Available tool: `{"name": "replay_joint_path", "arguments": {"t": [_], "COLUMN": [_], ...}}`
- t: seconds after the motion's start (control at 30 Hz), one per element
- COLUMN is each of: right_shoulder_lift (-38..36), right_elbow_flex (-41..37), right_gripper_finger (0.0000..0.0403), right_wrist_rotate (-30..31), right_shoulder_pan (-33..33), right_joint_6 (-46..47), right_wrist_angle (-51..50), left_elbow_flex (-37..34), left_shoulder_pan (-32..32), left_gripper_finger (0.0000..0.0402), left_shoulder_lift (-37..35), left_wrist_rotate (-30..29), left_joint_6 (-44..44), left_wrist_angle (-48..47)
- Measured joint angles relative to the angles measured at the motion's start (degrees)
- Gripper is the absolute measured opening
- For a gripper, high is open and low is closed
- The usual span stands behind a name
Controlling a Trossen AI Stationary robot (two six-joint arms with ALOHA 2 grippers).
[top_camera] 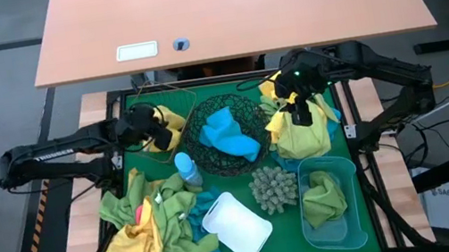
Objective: Sort microfiber towel by color & place in baskets
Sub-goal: Put the yellow microfiber cloth into the rectangular wire basket, then put the green microfiber cloth into the blue bin
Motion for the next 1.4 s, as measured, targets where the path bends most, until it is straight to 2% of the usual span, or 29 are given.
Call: {"name": "replay_joint_path", "arguments": {"t": [0.13, 0.27, 0.47, 0.63, 0.73, 0.9, 1.0, 1.1, 1.17, 1.23, 1.3, 1.4], "right_shoulder_lift": [0.00, 0.00, 0.00, 0.00, 0.00, 0.00, 0.00, 0.00, 0.00, 0.00, 0.00, 0.00], "right_elbow_flex": [-0.07, -0.09, -0.09, -0.11, -0.11, -0.11, -0.11, -0.11, -0.11, -0.11, -0.11, -0.11], "right_gripper_finger": [0.0197, 0.0197, 0.0197, 0.0197, 0.0197, 0.0197, 0.0197, 0.0197, 0.0197, 0.0197, 0.0197, 0.0197], "right_wrist_rotate": [0.00, 0.00, 0.00, 0.00, 0.00, 0.00, 0.00, 0.00, 0.00, 0.00, 0.00, 0.00], "right_shoulder_pan": [0.00, 0.00, 0.00, 0.00, 0.00, 0.00, 0.00, 0.00, 0.00, 0.00, 0.00, 0.00], "right_joint_6": [0.09, 0.09, 0.12, 0.12, 0.12, 0.12, 0.12, 0.12, 0.12, 0.12, 0.12, 0.12], "right_wrist_angle": [-0.09, -0.11, -0.09, -0.12, -0.09, -0.09, -0.10, -0.12, -0.12, -0.12, -0.12, -0.12], "left_elbow_flex": [4.90, 9.36, 15.00, 18.54, 19.02, 19.02, 19.02, 18.85, 18.19, 17.57, 17.02, 15.67], "left_shoulder_pan": [0.00, 0.05, 2.33, 4.44, 5.68, 8.40, 8.83, 7.56, 5.65, 3.00, -0.16, -5.64], "left_gripper_finger": [0.0160, 0.0160, 0.0160, 0.0160, 0.0160, 0.0160, 0.0160, 0.0160, 0.0160, 0.0160, 0.0160, 0.0160], "left_shoulder_lift": [0.00, -0.02, -0.02, -0.04, -0.04, 0.11, 0.17, 0.15, 0.17, 0.17, 0.15, 0.15], "left_wrist_rotate": [0.18, 1.54, 11.96, 18.99, 21.21, 21.28, 22.55, 30.45, 37.60, 42.16, 44.13, 43.78], "left_joint_6": [2.34, -0.11, -10.27, -14.66, -16.24, -16.54, -13.04, -8.98, -8.91, -10.28, -12.20, -15.33], "left_wrist_angle": [-5.34, -11.42, -20.84, -28.33, -29.59, -28.81, -28.45, -28.39, -28.69, -28.67, -28.54, -27.58]}}
